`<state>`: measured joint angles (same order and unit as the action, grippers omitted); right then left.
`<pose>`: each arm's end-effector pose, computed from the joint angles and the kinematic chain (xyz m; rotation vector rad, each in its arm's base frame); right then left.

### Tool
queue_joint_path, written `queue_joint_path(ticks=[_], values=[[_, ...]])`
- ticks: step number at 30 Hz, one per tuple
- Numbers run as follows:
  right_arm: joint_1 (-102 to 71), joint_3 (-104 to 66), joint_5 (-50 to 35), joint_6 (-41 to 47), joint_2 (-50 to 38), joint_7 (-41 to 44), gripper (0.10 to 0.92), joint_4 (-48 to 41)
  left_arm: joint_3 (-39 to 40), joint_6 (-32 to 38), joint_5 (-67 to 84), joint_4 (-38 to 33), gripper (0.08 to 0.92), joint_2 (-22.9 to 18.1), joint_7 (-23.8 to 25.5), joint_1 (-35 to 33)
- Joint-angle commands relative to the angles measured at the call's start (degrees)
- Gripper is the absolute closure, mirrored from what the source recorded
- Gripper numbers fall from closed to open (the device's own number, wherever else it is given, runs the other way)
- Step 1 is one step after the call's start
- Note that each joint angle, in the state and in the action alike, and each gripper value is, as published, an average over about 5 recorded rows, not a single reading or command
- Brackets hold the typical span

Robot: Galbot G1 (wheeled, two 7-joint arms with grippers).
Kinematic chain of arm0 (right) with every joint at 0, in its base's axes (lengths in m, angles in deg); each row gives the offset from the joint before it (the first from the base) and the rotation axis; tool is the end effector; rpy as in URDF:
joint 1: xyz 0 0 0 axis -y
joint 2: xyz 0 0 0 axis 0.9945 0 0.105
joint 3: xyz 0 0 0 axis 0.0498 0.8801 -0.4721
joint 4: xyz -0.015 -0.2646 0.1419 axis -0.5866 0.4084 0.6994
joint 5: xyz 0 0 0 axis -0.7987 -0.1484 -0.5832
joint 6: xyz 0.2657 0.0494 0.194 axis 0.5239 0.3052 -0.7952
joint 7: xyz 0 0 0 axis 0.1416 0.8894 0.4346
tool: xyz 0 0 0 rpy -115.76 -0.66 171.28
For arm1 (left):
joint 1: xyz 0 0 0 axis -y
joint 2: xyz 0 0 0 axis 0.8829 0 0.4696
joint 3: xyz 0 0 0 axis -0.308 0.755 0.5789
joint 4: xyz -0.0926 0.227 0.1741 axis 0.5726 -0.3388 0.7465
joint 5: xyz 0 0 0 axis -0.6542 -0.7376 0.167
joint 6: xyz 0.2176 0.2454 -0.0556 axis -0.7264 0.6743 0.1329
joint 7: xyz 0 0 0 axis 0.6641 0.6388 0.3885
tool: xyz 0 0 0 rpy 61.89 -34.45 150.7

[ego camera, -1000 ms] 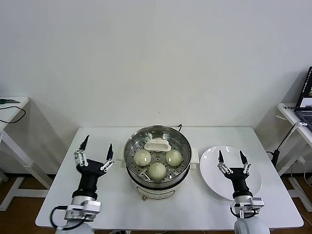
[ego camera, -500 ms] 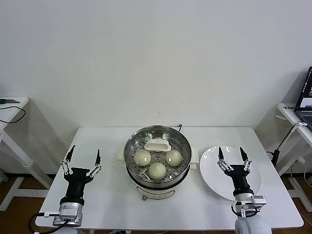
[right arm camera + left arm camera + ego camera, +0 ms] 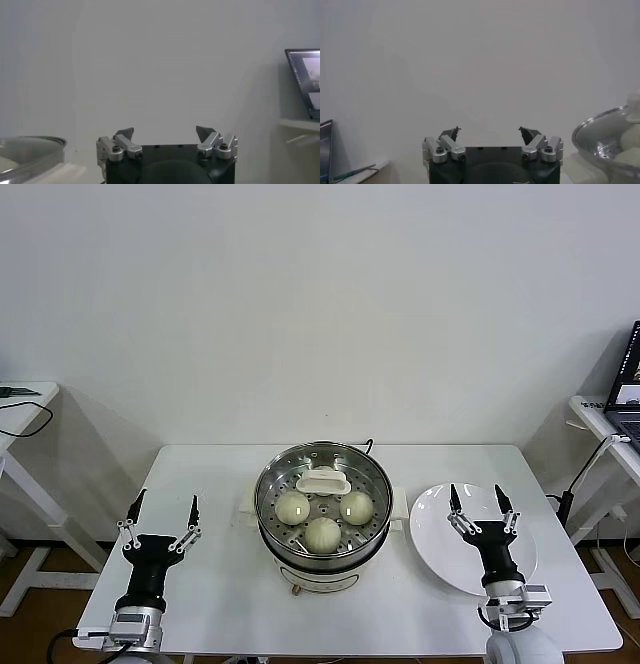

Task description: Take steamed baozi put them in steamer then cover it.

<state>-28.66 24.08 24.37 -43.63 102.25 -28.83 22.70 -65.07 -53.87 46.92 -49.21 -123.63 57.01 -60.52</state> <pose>0.2202 -0.0919 -0.2944 0.0437 2.9852 0.0121 0.1721 0.0439 -0.2388 -0.1085 2.9936 0.5136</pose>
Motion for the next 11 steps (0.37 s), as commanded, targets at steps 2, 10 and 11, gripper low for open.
queue_joint_path(ticks=[2, 10, 11], values=[[-0.5, -0.2, 0.1, 1.1, -0.1, -0.1, 0.203, 1.5, -0.7, 0.9, 1.6, 0.4, 0.177, 0.1, 0.5, -0.7], [-1.2, -0.3, 0.4, 1.4, -0.1, -0.1, 0.203, 2.7, -0.1, 0.7, 2.1, 0.1, 0.177, 0.3, 0.9, -1.5], [-1.3, -0.3, 0.4, 1.4, -0.1, -0.2, 0.203, 2.7, 0.0, 0.7, 2.1, 0.0, 0.177, 0.3, 0.9, -1.5]])
